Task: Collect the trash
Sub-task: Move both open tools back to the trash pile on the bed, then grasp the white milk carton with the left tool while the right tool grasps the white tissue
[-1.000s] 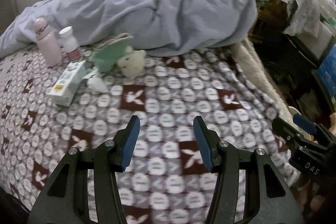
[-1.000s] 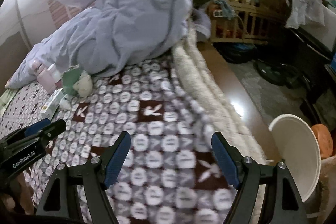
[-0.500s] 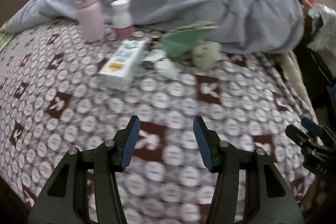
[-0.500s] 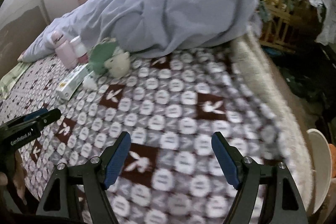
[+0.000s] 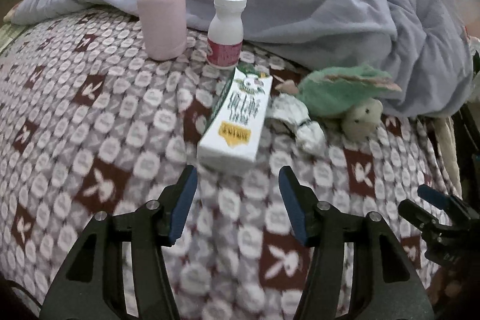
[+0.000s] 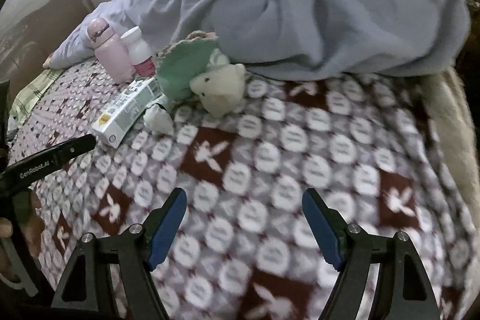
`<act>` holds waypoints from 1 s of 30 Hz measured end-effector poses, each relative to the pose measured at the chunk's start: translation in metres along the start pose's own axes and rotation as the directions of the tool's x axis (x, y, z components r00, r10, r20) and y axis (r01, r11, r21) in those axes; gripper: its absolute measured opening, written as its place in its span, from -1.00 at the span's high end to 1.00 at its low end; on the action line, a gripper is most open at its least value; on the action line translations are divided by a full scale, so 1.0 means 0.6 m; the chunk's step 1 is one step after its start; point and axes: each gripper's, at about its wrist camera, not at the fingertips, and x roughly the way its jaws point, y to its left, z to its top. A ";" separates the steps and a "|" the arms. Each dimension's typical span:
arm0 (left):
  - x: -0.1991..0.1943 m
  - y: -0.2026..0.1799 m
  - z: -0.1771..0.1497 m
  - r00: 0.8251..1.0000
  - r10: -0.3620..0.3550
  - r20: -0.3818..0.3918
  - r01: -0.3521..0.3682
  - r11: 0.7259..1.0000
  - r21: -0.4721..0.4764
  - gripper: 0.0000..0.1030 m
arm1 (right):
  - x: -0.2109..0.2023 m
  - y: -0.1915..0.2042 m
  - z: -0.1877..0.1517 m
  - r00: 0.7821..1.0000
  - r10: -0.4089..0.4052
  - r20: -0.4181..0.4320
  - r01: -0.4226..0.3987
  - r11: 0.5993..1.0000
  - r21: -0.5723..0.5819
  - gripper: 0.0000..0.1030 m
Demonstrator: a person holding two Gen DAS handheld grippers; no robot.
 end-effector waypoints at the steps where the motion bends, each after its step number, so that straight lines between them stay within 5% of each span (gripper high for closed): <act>1: 0.006 0.000 0.006 1.000 0.000 -0.002 0.000 1.000 0.002 -0.08 | 0.007 0.004 0.008 1.000 0.002 0.002 -0.002 1.000 0.000 -0.50; 13: 0.086 -0.014 0.060 0.996 0.080 -0.035 -0.077 0.995 0.068 -0.09 | 0.050 0.038 0.051 0.998 0.058 0.001 -0.058 0.998 -0.018 -0.50; 19: 0.060 0.015 0.067 0.999 -0.041 -0.009 0.041 0.999 -0.008 -0.09 | 0.054 0.047 0.059 0.998 0.062 0.003 -0.062 0.998 -0.031 -0.50; 24: 0.055 0.018 0.086 0.998 -0.055 0.026 0.054 0.998 0.008 -0.34 | 0.052 0.045 0.064 0.997 0.076 0.012 -0.076 0.997 -0.013 -0.50; 30: 0.109 -0.003 0.114 0.998 -0.052 -0.034 0.053 0.998 0.029 -0.35 | 0.057 0.049 0.062 0.996 0.084 0.005 -0.084 0.996 -0.016 -0.50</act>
